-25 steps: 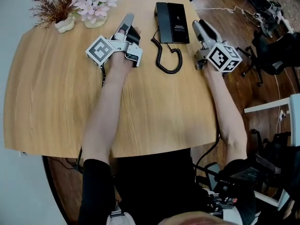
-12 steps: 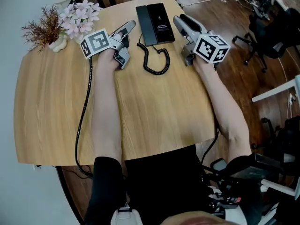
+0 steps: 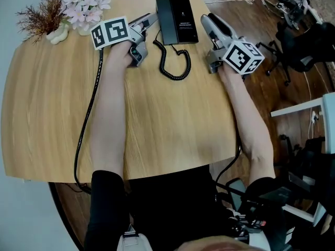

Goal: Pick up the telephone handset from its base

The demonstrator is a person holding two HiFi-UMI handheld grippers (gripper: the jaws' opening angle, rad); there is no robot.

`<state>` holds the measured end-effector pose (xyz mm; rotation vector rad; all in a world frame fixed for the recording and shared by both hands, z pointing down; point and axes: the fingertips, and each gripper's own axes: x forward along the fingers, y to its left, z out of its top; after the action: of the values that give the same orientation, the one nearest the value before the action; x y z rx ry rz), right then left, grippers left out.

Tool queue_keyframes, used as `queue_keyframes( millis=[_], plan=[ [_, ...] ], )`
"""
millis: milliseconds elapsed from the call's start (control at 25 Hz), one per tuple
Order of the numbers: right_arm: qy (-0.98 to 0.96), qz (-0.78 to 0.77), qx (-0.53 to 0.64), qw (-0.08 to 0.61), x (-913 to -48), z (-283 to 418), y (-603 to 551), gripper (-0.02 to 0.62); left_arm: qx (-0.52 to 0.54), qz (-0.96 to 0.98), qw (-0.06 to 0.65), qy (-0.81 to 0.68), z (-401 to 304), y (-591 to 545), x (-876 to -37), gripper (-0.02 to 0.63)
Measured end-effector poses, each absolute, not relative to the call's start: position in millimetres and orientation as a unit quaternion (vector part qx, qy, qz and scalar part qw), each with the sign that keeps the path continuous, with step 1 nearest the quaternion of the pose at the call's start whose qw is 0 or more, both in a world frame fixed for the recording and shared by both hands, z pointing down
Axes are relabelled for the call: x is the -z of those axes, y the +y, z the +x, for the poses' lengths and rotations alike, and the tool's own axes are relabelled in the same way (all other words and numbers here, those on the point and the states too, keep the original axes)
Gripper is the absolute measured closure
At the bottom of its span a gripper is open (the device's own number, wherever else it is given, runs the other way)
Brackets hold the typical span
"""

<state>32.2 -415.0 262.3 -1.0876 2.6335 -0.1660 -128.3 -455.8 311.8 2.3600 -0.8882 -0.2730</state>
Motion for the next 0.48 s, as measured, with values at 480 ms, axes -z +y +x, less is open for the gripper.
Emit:
queue_keyframes(
  millis=[480],
  plan=[
    [0.917,-0.37,0.056,0.142,-262.9,28.6,-413.4,0.453,0.103,0.881,0.316,-0.338,-124.8,-457.3,-313.8,0.43]
  ],
)
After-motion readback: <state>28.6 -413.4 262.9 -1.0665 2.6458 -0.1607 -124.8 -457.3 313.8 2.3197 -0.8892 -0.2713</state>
